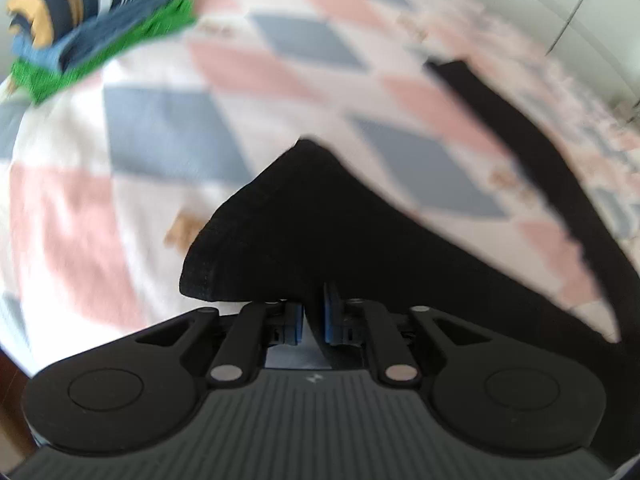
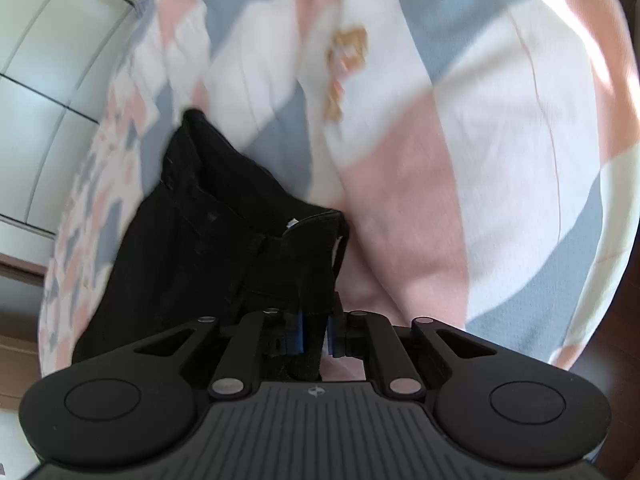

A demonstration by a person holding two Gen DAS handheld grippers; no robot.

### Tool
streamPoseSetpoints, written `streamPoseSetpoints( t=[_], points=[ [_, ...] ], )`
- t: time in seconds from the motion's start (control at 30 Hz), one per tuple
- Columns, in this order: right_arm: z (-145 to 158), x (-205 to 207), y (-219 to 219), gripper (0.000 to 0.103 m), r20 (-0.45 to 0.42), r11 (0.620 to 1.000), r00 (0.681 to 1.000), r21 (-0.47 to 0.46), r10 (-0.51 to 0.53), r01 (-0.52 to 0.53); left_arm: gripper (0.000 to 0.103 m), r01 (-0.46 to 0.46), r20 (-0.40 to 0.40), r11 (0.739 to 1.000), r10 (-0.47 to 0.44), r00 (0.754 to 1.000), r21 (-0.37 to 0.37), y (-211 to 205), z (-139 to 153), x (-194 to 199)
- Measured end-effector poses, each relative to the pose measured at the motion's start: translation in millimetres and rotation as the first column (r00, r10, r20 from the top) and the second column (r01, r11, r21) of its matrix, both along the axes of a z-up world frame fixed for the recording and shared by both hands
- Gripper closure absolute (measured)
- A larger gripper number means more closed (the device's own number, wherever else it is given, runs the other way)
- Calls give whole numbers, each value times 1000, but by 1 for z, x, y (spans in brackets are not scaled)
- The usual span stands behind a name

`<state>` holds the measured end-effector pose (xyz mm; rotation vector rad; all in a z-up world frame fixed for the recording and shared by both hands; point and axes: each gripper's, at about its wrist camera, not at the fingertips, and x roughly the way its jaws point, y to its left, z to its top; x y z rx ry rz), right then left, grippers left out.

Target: Fold clothes

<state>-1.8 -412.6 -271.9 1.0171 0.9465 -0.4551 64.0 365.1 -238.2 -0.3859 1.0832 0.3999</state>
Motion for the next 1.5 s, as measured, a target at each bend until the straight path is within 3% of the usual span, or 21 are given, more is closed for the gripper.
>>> streamPoseSetpoints(
  t=[0.03, 0.1, 0.2, 0.23, 0.3, 0.43, 0.5, 0.6, 0.67, 0.73, 0.83, 0.93, 1.0, 1.03, 1.07, 1.1, 1.13, 1.2, 1.37, 1.43, 1.5],
  points=[
    [0, -2, 0, 62, -28, 1000, 999, 6, -19, 20, 83, 14, -46, 1000, -13, 999, 20, -1, -6, 0],
    [10, -7, 2, 50, -69, 998, 996, -32, -49, 47, 78, 44, -90, 998, -38, 995, 55, -2, -6, -1],
    [47, -18, 12, 44, -67, 979, 995, -197, -71, 57, 76, 44, -100, 995, -35, 994, 95, 8, 19, -5],
    [55, -18, 20, 41, -33, 980, 997, -190, -68, 60, 68, 38, -112, 994, -26, 993, 104, 14, 26, -5],
    [71, -16, 36, 41, 38, 984, 997, -165, -60, 66, 70, -5, -128, 991, 22, 992, 136, 28, 40, 1],
    [59, 34, 102, 42, 187, 994, 982, 107, -36, 16, 65, 8, 22, 1000, -8, 1000, 22, 39, 66, 55],
    [39, 70, 151, 42, 228, 964, 972, 266, -58, -5, 62, 64, 86, 996, -58, 995, -66, 36, 58, 104],
    [1, 126, 227, 47, 236, 878, 963, 479, -133, 4, 62, 123, 148, 970, -92, 985, -211, 32, 27, 188],
    [-18, 161, 270, 49, 248, 847, 956, 531, -159, 3, 62, 134, 182, 949, -84, 980, -284, 34, 7, 242],
    [-31, 193, 301, 49, 237, 848, 957, 530, -165, 15, 61, 136, 203, 937, -73, 977, -321, 40, -9, 288],
    [-52, 229, 328, 49, 183, 838, 959, 538, -217, 87, 52, 148, 212, 940, -84, 974, -306, 46, -27, 339],
    [-68, 247, 341, 48, 163, 832, 944, 531, -288, 163, 52, 134, 206, 937, -68, 976, -324, 58, -48, 369],
    [-74, 257, 342, 50, 188, 831, 923, 521, -335, 195, 52, 127, 208, 939, -61, 976, -319, 65, -61, 384],
    [-75, 262, 342, 62, 181, 839, 925, 505, -334, 205, 57, 130, 209, 940, -64, 976, -317, 68, -67, 389],
    [-76, 268, 341, 75, 171, 846, 927, 488, -333, 214, 68, 142, 212, 939, -77, 974, -313, 69, -70, 394],
    [-77, 271, 341, 95, 158, 849, 928, 478, -336, 226, 79, 164, 221, 937, -97, 970, -308, 69, -72, 398],
    [-72, 272, 341, 96, 164, 860, 932, 463, -323, 216, 95, 189, 231, 937, -122, 965, -295, 69, -71, 400],
    [-59, 272, 343, 97, 185, 875, 936, 444, -300, 193, 95, 244, 293, 936, -166, 942, -254, 67, -56, 394],
    [-39, 268, 346, 97, 203, 873, 948, 472, -247, 126, 93, 336, 477, 929, -229, 848, -152, 77, 5, 343],
    [-56, 273, 352, 97, 160, 872, 965, 478, -208, 108, 93, 348, 487, 935, -271, 830, -73, 78, 8, 325],
    [-82, 279, 354, 100, 114, 875, 975, 471, -191, 116, 92, 371, 417, 928, -350, 839, 33, 69, -16, 319]
  ],
)
